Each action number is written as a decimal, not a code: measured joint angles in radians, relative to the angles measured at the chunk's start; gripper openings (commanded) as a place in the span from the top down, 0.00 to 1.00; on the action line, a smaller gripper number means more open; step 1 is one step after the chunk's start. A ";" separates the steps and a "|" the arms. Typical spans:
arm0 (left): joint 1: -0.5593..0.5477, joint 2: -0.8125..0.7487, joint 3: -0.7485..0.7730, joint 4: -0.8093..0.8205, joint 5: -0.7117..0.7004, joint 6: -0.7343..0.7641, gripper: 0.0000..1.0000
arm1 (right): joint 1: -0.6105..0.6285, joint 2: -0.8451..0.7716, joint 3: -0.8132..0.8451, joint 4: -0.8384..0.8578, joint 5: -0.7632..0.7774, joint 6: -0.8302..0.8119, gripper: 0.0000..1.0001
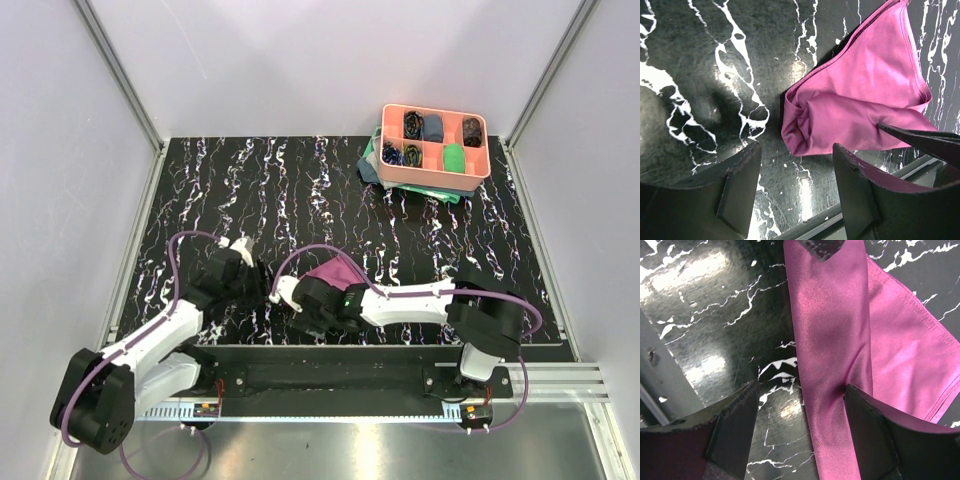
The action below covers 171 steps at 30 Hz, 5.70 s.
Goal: Fold the napkin, place the utensils inside, and roll it up
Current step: Roll the napkin with the utensil
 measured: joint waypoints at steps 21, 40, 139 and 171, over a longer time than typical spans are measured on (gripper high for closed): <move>0.046 -0.032 0.000 -0.045 -0.001 0.001 0.35 | -0.013 0.014 0.030 0.013 0.011 -0.093 0.23; 0.063 -0.070 0.000 -0.068 0.000 0.000 0.34 | -0.137 0.085 0.062 0.026 -0.157 -0.069 0.47; 0.103 0.087 0.025 -0.039 0.029 -0.016 0.17 | -0.090 0.175 0.171 0.027 -0.098 -0.043 0.71; 0.137 -0.109 -0.110 0.122 0.104 -0.007 0.34 | -0.380 0.338 0.370 -0.276 -0.940 0.081 0.71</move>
